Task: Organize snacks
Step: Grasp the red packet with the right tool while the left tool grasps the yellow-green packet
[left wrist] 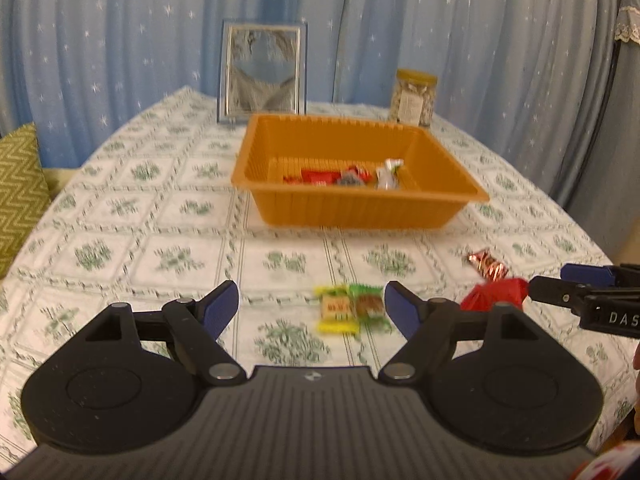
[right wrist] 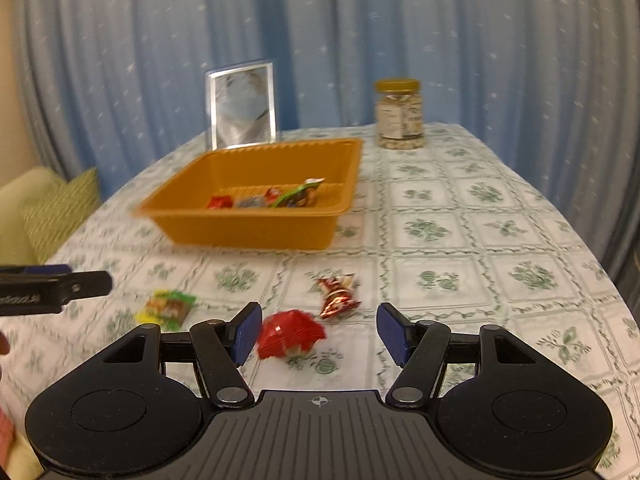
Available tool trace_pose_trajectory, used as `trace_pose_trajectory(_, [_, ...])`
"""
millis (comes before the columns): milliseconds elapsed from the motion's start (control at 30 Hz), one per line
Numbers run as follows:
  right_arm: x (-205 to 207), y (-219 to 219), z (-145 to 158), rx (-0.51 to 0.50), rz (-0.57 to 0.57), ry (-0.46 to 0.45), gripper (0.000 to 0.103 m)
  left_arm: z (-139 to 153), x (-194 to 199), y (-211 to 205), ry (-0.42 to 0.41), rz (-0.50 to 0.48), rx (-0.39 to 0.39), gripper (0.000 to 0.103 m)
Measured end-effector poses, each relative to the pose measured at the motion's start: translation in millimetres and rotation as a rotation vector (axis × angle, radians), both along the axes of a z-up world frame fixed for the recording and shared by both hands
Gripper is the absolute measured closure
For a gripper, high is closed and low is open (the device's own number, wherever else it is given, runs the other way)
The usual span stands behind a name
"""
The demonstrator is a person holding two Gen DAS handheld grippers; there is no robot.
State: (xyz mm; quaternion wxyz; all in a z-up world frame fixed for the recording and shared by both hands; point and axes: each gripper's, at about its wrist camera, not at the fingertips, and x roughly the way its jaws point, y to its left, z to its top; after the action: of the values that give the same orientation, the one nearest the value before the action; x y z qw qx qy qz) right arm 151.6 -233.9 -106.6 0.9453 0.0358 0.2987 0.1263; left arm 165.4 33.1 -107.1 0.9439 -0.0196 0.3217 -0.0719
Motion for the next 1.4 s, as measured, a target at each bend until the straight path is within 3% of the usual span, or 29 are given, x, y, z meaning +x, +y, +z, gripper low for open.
trace_pose_trajectory(267, [18.6,19.4,-21.9,-0.058,0.056,0.048,0.039,-11.3,7.2,-3.6,0.031,-0.007,-0.015,0.025])
trace_pose_trajectory(633, [31.0,22.8,-31.2,-0.033,0.06,0.056,0.041,-17.4,13.3,-7.4,0.046,-0.012,-0.012,0.025])
trace_pose_trajectory(700, [32.5,24.0,-31.1,-0.033,0.059,0.068,0.064,-18.3,14.0,-7.5,0.05,-0.011,-0.009,0.025])
trace_pose_trajectory(800, [32.7,22.1,-28.6,-0.017,0.041,0.074,0.072,-19.1,14.3,-7.3,0.05,-0.012,-0.01,0.025])
trace_pose_trajectory(967, [31.0,19.6,-23.8,-0.006,0.021,0.065,0.073,-20.8,16.1,-10.0,0.05,-0.018,-0.003,0.027])
trace_pose_trajectory(1267, [30.4,21.3,-19.8,0.015,0.023,0.058,0.073,-28.5,29.0,-9.0,0.071,0.016,0.017,0.052])
trace_pose_trajectory(1400, [31.5,21.7,-19.6,0.022,0.019,0.059,0.073,-32.7,36.4,-14.2,0.077,0.003,0.044,0.054])
